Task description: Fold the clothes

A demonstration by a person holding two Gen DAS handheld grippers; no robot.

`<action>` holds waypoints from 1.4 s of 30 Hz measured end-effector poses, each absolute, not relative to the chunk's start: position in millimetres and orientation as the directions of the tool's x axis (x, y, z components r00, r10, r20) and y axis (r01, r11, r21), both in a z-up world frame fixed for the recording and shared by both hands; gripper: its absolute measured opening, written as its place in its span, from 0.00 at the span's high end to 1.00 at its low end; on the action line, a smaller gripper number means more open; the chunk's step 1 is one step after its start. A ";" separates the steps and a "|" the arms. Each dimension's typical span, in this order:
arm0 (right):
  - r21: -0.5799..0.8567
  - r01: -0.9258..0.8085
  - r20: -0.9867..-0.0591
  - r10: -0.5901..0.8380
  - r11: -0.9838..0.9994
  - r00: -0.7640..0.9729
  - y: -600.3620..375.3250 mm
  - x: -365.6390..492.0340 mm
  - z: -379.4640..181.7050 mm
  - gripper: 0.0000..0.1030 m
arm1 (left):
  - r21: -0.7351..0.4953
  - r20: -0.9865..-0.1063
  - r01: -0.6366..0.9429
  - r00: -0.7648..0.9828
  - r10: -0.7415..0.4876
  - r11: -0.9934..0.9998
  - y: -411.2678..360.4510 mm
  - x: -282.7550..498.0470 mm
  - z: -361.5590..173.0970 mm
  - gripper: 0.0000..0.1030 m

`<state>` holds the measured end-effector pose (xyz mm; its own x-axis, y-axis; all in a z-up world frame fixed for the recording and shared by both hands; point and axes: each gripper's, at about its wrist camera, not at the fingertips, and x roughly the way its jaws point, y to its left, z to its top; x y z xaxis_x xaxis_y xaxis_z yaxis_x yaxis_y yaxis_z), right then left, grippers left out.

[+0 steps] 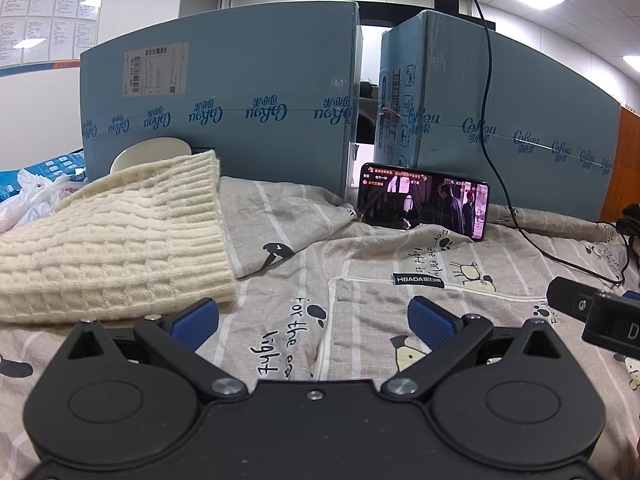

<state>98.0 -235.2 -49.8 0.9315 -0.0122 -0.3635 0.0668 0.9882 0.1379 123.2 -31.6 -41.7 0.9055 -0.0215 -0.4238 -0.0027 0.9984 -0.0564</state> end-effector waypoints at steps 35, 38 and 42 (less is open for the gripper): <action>0.330 -0.456 -0.375 0.558 0.827 0.741 -90.9 182.8 -9.7 0.00 | -0.548 -0.360 -0.313 0.925 0.118 0.776 200.1 60.5 -33.9 0.01; 0.364 -0.479 -0.377 0.597 0.799 0.708 -72.6 208.9 -16.9 0.00 | -0.535 -0.366 -0.311 0.923 0.116 0.785 214.3 76.5 -36.8 0.02; 0.403 -0.494 -0.380 0.632 0.770 0.676 -53.2 241.3 -26.1 0.00 | -0.492 -0.385 -0.327 0.913 0.135 0.807 233.1 104.9 -38.3 0.02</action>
<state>241.3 -53.2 -26.1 0.6755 0.6321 -0.3796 -0.4941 0.7702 0.4034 104.9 233.1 -38.3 0.9130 0.1353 -0.3849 -0.3270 0.8068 -0.4921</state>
